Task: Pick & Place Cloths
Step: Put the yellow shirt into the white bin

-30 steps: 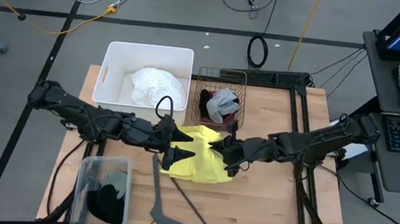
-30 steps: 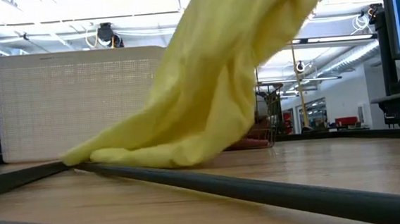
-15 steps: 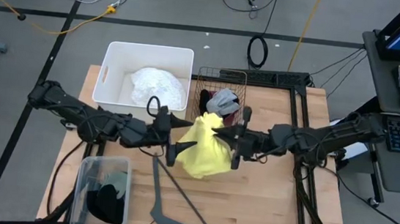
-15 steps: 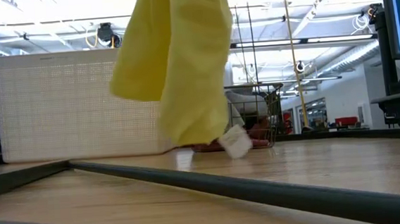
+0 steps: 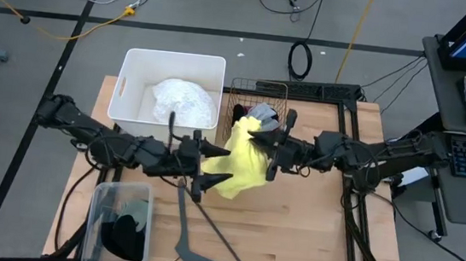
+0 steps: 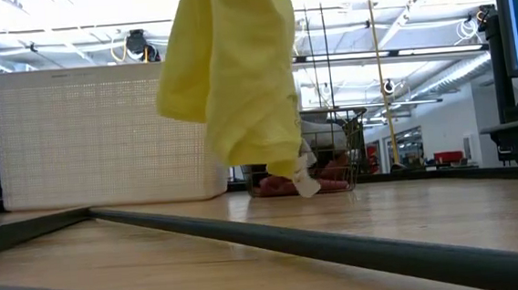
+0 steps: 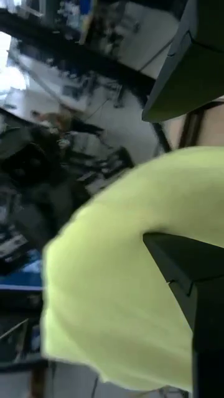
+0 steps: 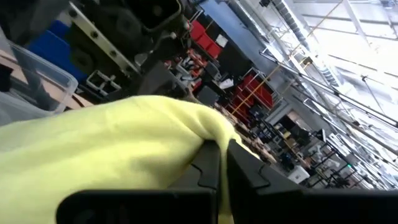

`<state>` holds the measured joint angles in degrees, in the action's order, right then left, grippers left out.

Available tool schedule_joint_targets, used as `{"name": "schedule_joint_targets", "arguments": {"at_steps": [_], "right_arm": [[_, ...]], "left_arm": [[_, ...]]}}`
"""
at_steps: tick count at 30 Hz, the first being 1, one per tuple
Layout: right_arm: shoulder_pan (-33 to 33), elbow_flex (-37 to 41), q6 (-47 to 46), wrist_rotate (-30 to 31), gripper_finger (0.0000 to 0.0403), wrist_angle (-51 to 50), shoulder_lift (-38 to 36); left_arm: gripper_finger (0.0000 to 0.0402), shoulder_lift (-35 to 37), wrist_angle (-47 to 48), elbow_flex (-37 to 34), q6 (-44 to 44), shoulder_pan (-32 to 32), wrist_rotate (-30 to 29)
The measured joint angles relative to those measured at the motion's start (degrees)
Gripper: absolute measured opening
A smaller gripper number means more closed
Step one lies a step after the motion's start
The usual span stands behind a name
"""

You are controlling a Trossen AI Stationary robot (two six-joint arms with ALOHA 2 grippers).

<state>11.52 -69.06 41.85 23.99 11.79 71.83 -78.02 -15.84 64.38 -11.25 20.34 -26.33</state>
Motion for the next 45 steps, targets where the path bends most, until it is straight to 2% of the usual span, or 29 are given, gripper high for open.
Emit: {"name": "schedule_joint_targets", "arguments": {"at_steps": [4,11,26,28,31,37,38,45], "right_arm": [[-0.2,-0.1,0.0,-0.8,0.0,0.1,0.3],[-0.2,-0.1,-0.1,-1.5,0.0,0.5,2.2],[0.1,-0.1,-0.6,-1.3,0.0001,1.3,3.1],[0.2,-0.1,-0.7,-1.3,0.0001,1.1,3.1],[0.4,-0.1,-0.7,-1.4,0.0001,1.5,3.0],[0.4,-0.1,-0.8,-1.6,0.0001,1.8,3.0],[0.5,-0.1,-0.8,-1.6,0.0001,1.8,3.0],[1.3,-0.2,-0.6,-1.5,0.0009,2.3,3.0]], "left_arm": [[0.031,-1.9,-0.5,0.0,0.2,-0.3,-3.5],[0.031,-5.7,-2.1,0.0,-0.7,-4.4,-3.7],[0.0304,-6.1,-5.4,0.0,-0.4,-9.9,-3.2],[0.0285,-6.1,-5.2,0.0,-0.5,-10.2,-3.2],[0.0226,-6.1,-5.5,0.0,-0.6,-10.8,-1.8],[0.0044,-6.1,-5.5,0.0,0.3,-12.1,2.9],[0.0026,-6.1,-5.7,0.0,0.6,-12.2,3.9],[0.0008,-5.4,-7.7,-0.1,2.2,-11.5,6.7]]}}
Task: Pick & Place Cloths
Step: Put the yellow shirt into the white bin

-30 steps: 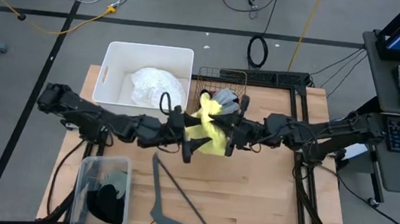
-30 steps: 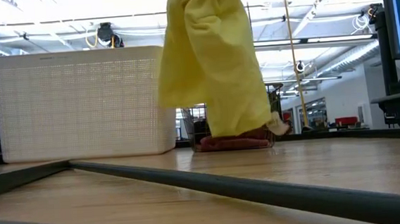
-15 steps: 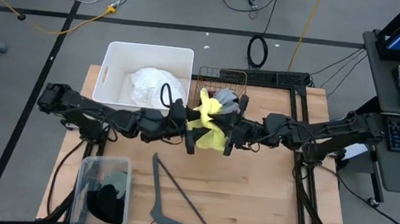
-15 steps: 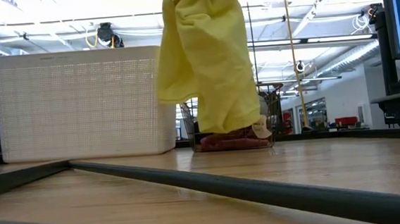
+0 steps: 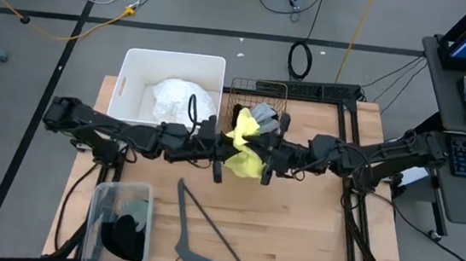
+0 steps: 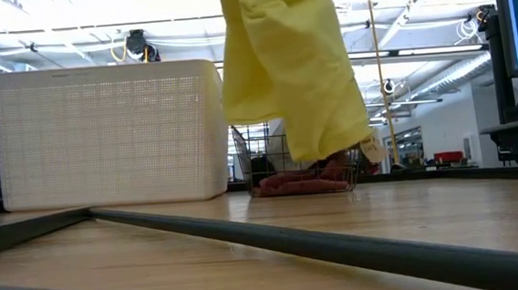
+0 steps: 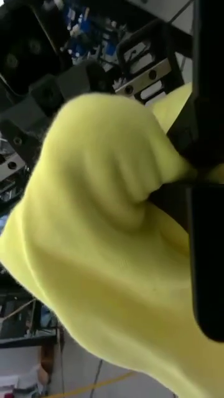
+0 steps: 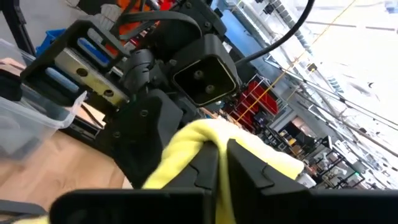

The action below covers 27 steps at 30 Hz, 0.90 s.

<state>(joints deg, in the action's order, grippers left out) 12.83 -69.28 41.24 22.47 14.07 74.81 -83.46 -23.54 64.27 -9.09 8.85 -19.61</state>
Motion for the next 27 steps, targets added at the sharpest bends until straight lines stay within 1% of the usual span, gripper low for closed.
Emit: {"name": "schedule_joint_targets", "arguments": {"at_steps": [2,6,11,14,18,21,23,27], "right_arm": [[0.5,0.0,0.7,1.1,0.0024,0.1,-0.2],[1.6,0.0,4.0,6.9,0.0066,-0.1,-1.0],[3.7,0.1,9.1,14.4,0.0121,-1.4,-2.3],[5.2,0.1,11.4,21.0,0.0153,-1.2,-3.6],[6.9,0.1,14.2,31.1,0.0186,-2.2,-5.1],[7.7,0.2,15.2,37.4,0.0199,-2.8,-6.1],[8.0,0.2,15.4,40.5,0.0203,-3.3,-6.9],[8.1,0.2,15.3,43.5,0.0205,-4.5,-7.7]], "left_arm": [[0.0008,0.9,0.4,0.0,0.9,0.7,-0.1],[0.0006,3.5,1.2,0.0,2.7,2.6,-1.4],[0.0006,7.5,4.0,0.1,4.9,5.7,-7.9],[0.0006,9.4,4.5,0.1,8.2,7.8,-12.2],[0.0006,12.4,1.5,0.1,13.5,10.0,-17.3],[0.0006,14.5,-2.2,0.1,19.2,11.1,-20.8],[0.0006,15.6,-5.3,0.1,23.6,11.2,-22.8],[0.0006,17.9,-12.5,0.1,33.7,11.0,-26.3]]}}
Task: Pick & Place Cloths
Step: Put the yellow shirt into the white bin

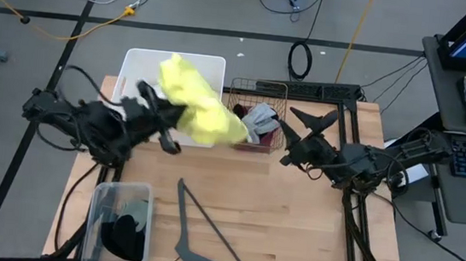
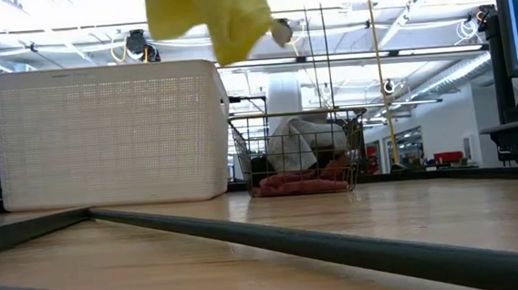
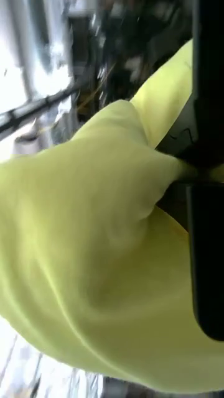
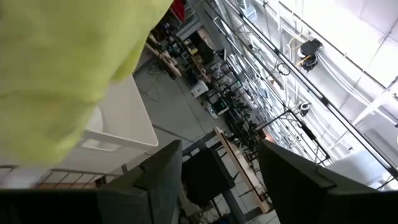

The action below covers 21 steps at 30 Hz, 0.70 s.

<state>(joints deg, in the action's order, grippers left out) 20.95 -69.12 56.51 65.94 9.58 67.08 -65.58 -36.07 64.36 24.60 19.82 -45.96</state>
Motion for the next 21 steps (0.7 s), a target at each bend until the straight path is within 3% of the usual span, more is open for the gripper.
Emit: {"name": "schedule_joint_targets", "arguments": {"at_steps": [8,13,17,21], "right_arm": [[-0.3,0.0,-0.3,0.1,0.02,-1.4,-0.8],[-0.3,0.0,-0.3,0.1,0.0201,-1.3,-0.8],[-0.3,0.0,0.0,0.1,0.0198,-1.3,-0.8],[-0.3,0.0,0.3,0.1,0.0198,-1.3,-0.8]], "left_arm": [[0.0006,3.8,-6.1,0.0,13.1,-4.8,-2.9],[0.0006,4.6,-5.8,0.0,18.1,-10.1,-11.5],[0.0006,4.7,-3.0,0.0,18.7,-14.0,-17.2],[0.0006,4.6,6.4,0.0,14.4,-17.6,-21.2]]}}
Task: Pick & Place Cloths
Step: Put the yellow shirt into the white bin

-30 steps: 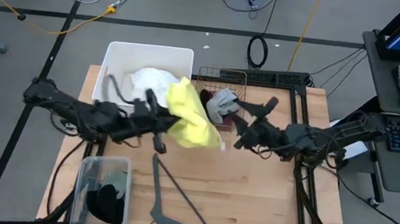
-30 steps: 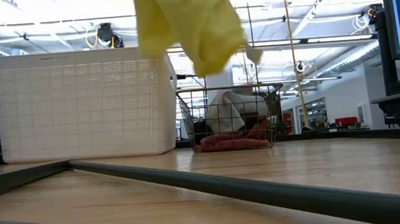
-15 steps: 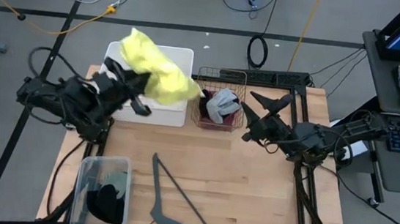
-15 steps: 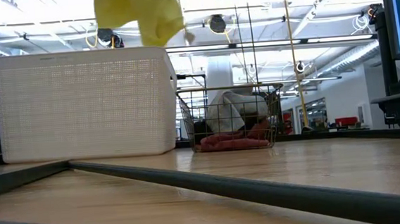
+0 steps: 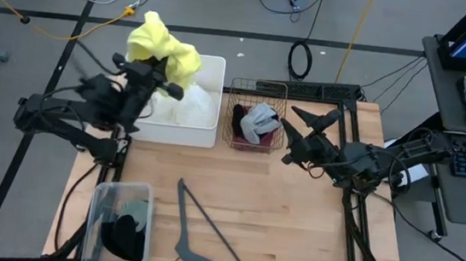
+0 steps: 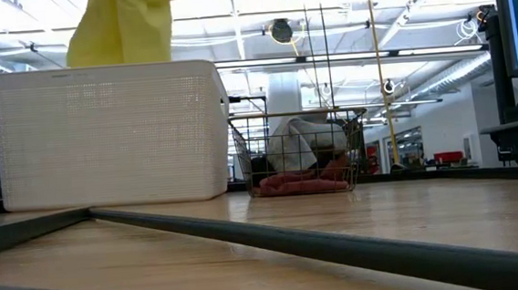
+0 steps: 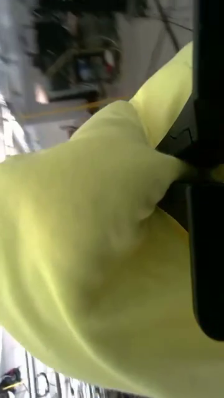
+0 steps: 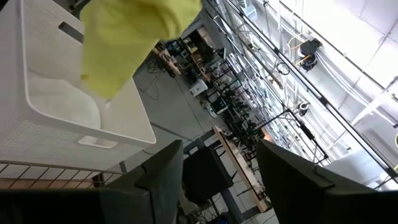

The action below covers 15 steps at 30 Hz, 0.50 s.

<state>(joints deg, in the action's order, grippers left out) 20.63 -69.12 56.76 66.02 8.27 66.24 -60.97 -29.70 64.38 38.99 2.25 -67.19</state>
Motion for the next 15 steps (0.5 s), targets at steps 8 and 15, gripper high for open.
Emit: {"name": "schedule_joint_targets", "arguments": {"at_steps": [8,15], "right_arm": [[-1.2,0.0,-0.5,0.6,0.0197,-0.1,-0.3],[-2.6,2.9,-5.6,1.4,0.0198,-1.9,-4.6]], "left_arm": [[0.0006,0.0,28.6,0.0,-26.3,-9.8,3.9],[0.0006,-0.2,44.2,0.0,-42.2,-18.6,14.9]]}}
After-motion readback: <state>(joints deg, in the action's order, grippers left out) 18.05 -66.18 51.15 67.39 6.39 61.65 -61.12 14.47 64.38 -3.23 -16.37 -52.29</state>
